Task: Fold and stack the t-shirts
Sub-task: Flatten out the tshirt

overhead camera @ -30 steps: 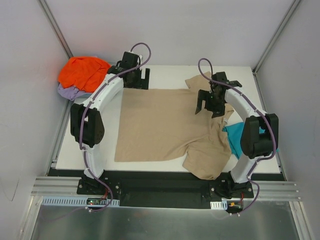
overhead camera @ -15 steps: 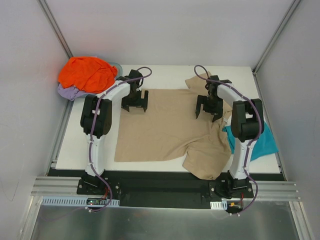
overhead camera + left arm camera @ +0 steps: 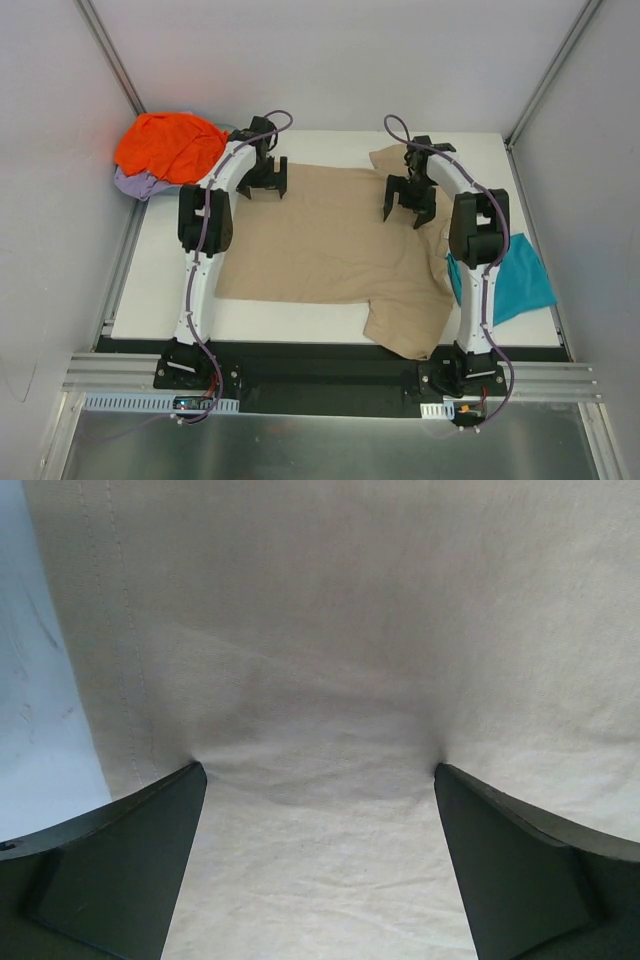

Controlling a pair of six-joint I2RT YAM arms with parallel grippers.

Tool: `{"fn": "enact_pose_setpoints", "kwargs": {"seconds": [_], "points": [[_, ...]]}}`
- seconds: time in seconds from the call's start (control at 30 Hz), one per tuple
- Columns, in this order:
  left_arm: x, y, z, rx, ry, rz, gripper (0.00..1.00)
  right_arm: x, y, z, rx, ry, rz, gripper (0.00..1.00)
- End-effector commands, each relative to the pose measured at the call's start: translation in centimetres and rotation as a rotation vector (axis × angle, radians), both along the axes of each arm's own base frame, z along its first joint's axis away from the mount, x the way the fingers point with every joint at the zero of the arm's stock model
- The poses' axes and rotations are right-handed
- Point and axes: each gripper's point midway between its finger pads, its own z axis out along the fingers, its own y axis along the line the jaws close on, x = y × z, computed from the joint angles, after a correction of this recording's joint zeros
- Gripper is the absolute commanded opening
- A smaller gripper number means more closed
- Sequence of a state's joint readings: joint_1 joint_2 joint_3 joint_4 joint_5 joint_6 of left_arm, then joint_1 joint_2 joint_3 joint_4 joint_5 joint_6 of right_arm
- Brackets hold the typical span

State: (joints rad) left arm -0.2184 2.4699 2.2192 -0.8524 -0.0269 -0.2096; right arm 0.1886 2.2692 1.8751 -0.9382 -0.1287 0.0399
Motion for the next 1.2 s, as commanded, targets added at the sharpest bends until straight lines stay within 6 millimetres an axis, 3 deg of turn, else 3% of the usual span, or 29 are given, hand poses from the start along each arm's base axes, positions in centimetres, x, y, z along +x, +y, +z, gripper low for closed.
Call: {"fn": "enact_pose_setpoints", "kwargs": {"seconds": [0.0,0.2,0.3,0.33,0.4,0.43,0.5,0.53,0.6,0.63,0.67,0.7,0.73,0.77,0.8,0.83,0.87,0.9,0.93,0.97,1.0,1.03,1.1,1.13,1.17], "points": [[0.9,1.2,0.5,0.023,-0.002,-0.023,0.99,2.0,0.6,0.5,0.043,-0.009,0.011,0.97],[2.9,0.2,2.9,-0.018,-0.085,-0.053,0.99,3.6,-0.1,1.5,0.060,-0.050,0.000,0.97],[3.3,-0.9,5.9,-0.074,-0.142,-0.082,0.99,4.0,-0.2,3.9,0.054,-0.115,0.048,0.97],[3.4,-1.3,7.7,-0.081,-0.178,-0.092,0.99,4.1,-0.3,5.7,0.057,-0.155,0.054,0.97],[3.1,-1.9,9.8,-0.094,-0.211,-0.103,0.99,3.3,-0.3,7.2,0.060,-0.175,0.065,0.97],[2.7,-2.2,12.2,-0.102,-0.251,-0.110,0.99,3.0,-0.2,9.5,0.064,-0.222,0.070,0.97],[1.3,-3.4,13.7,-0.113,-0.258,-0.132,0.99,1.9,-0.1,11.0,0.066,-0.256,0.075,0.97],[0.3,-3.8,16.4,-0.121,-0.301,-0.138,0.99,0.0,0.0,11.8,0.056,-0.266,0.085,0.97],[-2.0,-4.7,16.6,-0.094,-0.281,-0.148,0.99,-1.4,0.3,12.9,0.046,-0.311,0.103,0.97],[-3.5,-4.8,19.2,-0.110,-0.319,-0.129,0.99,-3.9,0.4,13.1,0.023,-0.315,0.124,0.97],[-5.4,-5.0,17.9,-0.085,-0.272,-0.122,0.99,-4.5,0.6,13.6,0.014,-0.349,0.131,0.97],[-6.6,-4.7,18.0,-0.071,-0.267,-0.097,0.99,-5.7,0.6,13.5,0.002,-0.358,0.138,0.97],[-8.3,-4.6,20.0,-0.102,-0.296,-0.045,0.99,-7.2,0.9,15.1,0.000,-0.419,0.135,0.97],[-10.7,-4.2,17.6,-0.079,-0.224,-0.019,0.99,-8.9,0.8,13.3,0.000,-0.396,0.136,0.97],[-11.9,-3.5,17.3,-0.062,-0.220,0.024,1.00,-10.0,1.2,13.2,0.009,-0.411,0.149,0.97],[-13.8,-2.9,18.5,-0.092,-0.243,0.102,0.99,-10.8,1.5,14.8,0.054,-0.480,0.108,0.97],[-16.6,-1.8,15.1,-0.059,-0.154,0.141,0.99,-12.8,1.1,12.6,0.052,-0.436,0.099,0.97],[-17.9,-1.3,14.4,-0.074,-0.140,0.218,0.99,-13.6,1.4,12.6,0.071,-0.448,0.097,0.97],[-21.0,0.3,12.8,-0.043,-0.117,0.264,0.99,-14.4,1.4,13.2,0.098,-0.490,0.078,0.97],[-22.4,1.2,11.9,-0.031,-0.106,0.303,0.99,-15.6,1.2,11.9,0.097,-0.463,0.076,0.97],[-23.9,1.8,12.4,-0.059,-0.135,0.375,1.00,-16.3,1.2,11.5,0.100,-0.461,0.077,0.97],[-26.5,3.0,9.7,-0.020,-0.078,0.403,0.99,-16.9,1.1,11.9,0.111,-0.482,0.072,0.97],[-28.8,4.3,9.3,-0.036,-0.109,0.488,0.99,-18.2,0.8,10.9,0.113,-0.466,0.080,0.97],[-30.6,5.6,7.2,-0.012,-0.074,0.538,0.99,-18.7,0.7,10.6,0.112,-0.460,0.083,0.97],[-31.4,6.1,6.6,-0.022,-0.069,0.573,0.99,-19.1,0.5,10.2,0.106,-0.450,0.087,0.97]]}}
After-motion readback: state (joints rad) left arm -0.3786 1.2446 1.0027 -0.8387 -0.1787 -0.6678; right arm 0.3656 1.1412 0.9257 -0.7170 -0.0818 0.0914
